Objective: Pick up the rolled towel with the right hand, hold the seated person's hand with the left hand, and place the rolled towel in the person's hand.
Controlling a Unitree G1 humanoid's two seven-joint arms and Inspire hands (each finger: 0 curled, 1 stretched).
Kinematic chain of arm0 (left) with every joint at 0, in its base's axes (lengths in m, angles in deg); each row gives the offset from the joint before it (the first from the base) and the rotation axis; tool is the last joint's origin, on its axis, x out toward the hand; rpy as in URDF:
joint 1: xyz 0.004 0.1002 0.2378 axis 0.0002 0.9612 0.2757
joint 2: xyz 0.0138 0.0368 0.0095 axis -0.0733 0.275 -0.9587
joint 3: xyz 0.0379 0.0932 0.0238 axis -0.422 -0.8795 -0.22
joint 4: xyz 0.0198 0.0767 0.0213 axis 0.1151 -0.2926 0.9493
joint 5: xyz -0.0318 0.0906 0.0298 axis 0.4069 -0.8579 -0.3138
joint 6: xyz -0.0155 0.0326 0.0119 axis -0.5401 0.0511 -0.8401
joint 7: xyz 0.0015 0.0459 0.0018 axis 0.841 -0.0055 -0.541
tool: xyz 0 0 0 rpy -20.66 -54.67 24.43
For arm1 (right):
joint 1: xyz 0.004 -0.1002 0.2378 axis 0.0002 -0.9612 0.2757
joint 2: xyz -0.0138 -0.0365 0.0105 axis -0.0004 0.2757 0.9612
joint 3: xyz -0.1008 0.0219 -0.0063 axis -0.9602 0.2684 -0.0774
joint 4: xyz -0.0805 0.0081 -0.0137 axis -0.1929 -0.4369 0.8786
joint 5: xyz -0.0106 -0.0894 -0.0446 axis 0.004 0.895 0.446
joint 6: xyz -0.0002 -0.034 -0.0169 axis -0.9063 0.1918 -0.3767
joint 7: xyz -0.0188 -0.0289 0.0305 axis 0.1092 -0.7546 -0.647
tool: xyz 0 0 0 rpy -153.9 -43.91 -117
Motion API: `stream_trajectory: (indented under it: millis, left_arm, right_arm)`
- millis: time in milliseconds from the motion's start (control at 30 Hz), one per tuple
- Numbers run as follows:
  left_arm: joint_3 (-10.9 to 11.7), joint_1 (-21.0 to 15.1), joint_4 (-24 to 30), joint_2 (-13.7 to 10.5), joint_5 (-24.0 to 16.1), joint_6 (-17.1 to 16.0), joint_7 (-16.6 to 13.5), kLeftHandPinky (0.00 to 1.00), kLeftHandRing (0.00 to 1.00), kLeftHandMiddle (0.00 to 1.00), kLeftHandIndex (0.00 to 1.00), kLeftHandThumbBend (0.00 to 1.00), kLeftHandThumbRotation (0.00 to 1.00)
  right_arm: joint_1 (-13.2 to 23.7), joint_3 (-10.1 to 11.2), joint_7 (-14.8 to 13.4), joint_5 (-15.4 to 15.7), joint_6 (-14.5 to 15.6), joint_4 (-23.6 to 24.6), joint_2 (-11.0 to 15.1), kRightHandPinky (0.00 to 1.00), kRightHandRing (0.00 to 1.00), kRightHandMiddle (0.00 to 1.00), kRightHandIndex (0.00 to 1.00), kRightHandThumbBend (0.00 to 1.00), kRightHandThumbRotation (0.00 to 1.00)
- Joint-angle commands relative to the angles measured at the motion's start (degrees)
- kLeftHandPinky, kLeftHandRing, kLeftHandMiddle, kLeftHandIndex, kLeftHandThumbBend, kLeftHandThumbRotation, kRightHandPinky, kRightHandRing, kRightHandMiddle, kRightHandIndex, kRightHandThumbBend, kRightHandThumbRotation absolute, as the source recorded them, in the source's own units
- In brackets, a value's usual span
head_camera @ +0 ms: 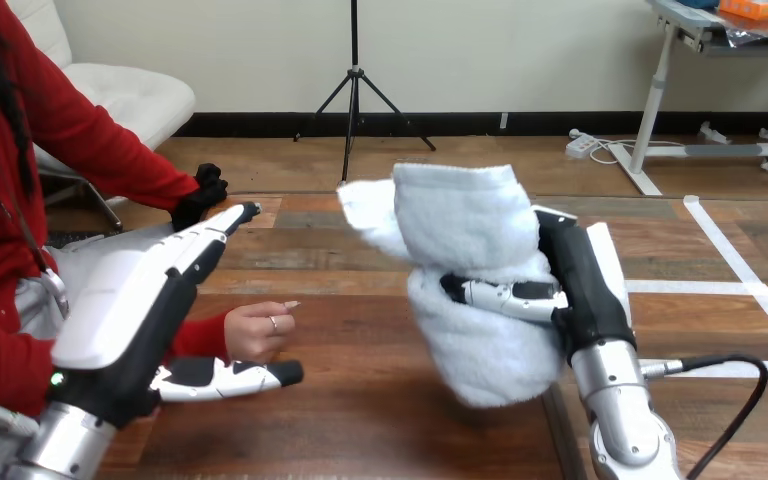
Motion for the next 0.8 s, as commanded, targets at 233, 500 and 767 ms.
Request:
stream_trajectory:
  millis: [233,500,767]
  left_arm:
    - [-0.3,-5.6,-3.4,-4.6,-0.6,2.5,2.1,0.87,0.90,0.91,0.94,1.00,0.46]
    - [-1.2,-7.2,-5.9,-6.5,0.9,3.2,5.8,0.87,0.91,0.93,0.95,1.00,0.45]
    - [-2.5,-9.9,-11.4,-7.9,0.9,3.0,8.2,0.87,0.92,0.93,0.94,1.00,0.45]
  right_arm:
    - [-0.6,0.1,1.2,-1.2,-3.2,8.0,-0.5,0.30,0.36,0.48,0.47,0.79,0.00]
    - [-2.4,0.1,2.2,-1.8,-3.1,10.8,-0.8,0.30,0.35,0.48,0.46,0.79,0.00]
    - [-3.8,0.5,3.6,-3.7,-2.2,14.0,-1.5,0.30,0.35,0.48,0.46,0.79,0.00]
